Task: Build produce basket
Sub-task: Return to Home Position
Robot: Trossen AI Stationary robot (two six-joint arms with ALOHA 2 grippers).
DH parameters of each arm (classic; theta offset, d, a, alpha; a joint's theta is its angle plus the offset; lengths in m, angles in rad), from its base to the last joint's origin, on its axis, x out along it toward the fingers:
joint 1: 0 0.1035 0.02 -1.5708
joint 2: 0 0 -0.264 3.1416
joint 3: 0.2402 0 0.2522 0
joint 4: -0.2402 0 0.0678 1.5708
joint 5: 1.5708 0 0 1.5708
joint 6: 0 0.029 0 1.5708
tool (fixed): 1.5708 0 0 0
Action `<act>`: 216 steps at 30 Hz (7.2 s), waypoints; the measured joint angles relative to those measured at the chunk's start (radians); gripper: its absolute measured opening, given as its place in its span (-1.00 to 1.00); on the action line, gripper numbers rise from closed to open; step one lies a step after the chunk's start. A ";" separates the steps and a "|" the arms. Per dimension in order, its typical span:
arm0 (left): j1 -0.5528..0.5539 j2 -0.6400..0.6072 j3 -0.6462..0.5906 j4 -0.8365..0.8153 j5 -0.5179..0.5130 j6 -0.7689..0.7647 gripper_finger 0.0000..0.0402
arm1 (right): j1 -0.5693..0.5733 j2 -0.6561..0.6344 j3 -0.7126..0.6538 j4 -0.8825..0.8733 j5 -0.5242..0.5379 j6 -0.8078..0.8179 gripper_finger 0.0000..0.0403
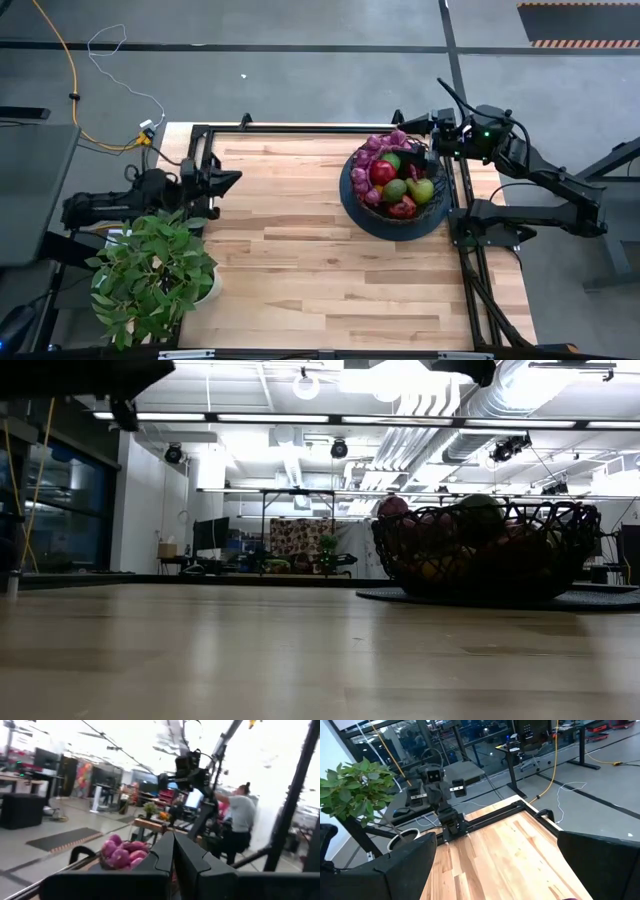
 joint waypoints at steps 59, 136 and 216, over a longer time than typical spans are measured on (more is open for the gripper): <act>-0.026 -0.213 -0.214 -0.115 -0.025 -0.116 -1.00 | 0.229 -0.727 -0.688 0.180 0.028 0.277 -1.00; -0.141 -0.214 -0.214 -0.131 -0.043 -0.114 -0.97 | 0.288 -0.813 -1.008 0.325 0.254 0.016 -1.00; -0.159 -0.207 -0.214 -0.241 0.131 0.094 -0.97 | 0.288 -0.813 -1.008 0.324 0.253 0.016 -1.00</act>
